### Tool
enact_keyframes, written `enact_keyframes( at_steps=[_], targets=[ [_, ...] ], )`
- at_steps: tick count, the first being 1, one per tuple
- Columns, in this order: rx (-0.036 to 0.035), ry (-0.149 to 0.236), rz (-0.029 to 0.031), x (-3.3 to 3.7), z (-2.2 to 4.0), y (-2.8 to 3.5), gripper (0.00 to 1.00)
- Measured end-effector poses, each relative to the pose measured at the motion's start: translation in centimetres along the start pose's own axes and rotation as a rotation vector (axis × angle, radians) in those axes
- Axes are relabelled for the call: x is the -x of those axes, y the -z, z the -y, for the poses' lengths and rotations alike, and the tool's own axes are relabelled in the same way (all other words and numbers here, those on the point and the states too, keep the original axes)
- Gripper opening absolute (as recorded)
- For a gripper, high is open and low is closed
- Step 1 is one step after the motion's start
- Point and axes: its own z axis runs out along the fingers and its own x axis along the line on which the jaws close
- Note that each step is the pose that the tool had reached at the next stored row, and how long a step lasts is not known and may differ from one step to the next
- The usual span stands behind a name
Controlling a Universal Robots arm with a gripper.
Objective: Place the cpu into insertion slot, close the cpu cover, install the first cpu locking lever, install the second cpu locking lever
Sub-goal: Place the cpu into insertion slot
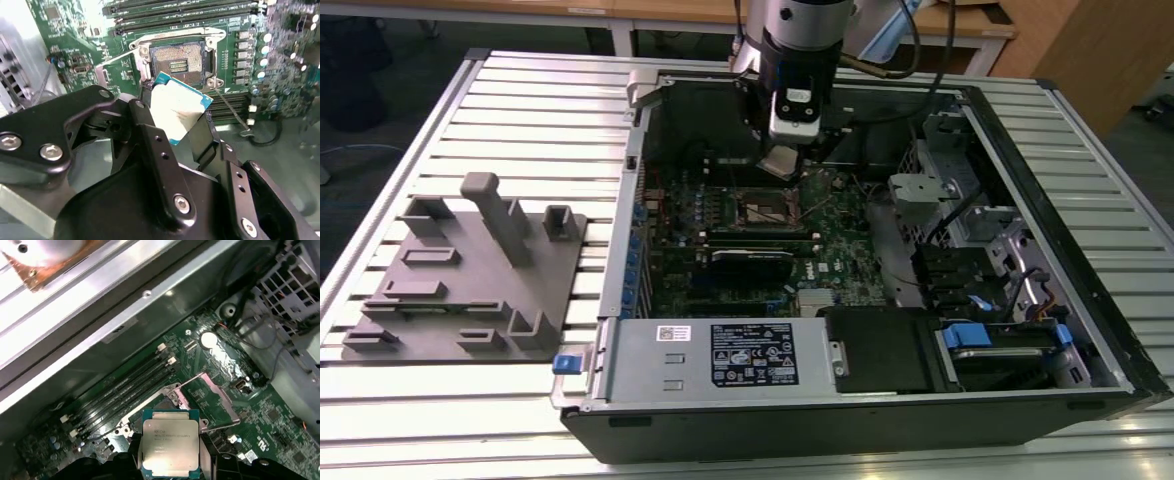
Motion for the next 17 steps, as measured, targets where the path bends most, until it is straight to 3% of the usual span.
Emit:
enact_keyframes(
  at_steps=[17],
  targets=[
    [0.0060,-0.307,0.0276,0.00,0.03,-0.28,0.54]
  ],
)
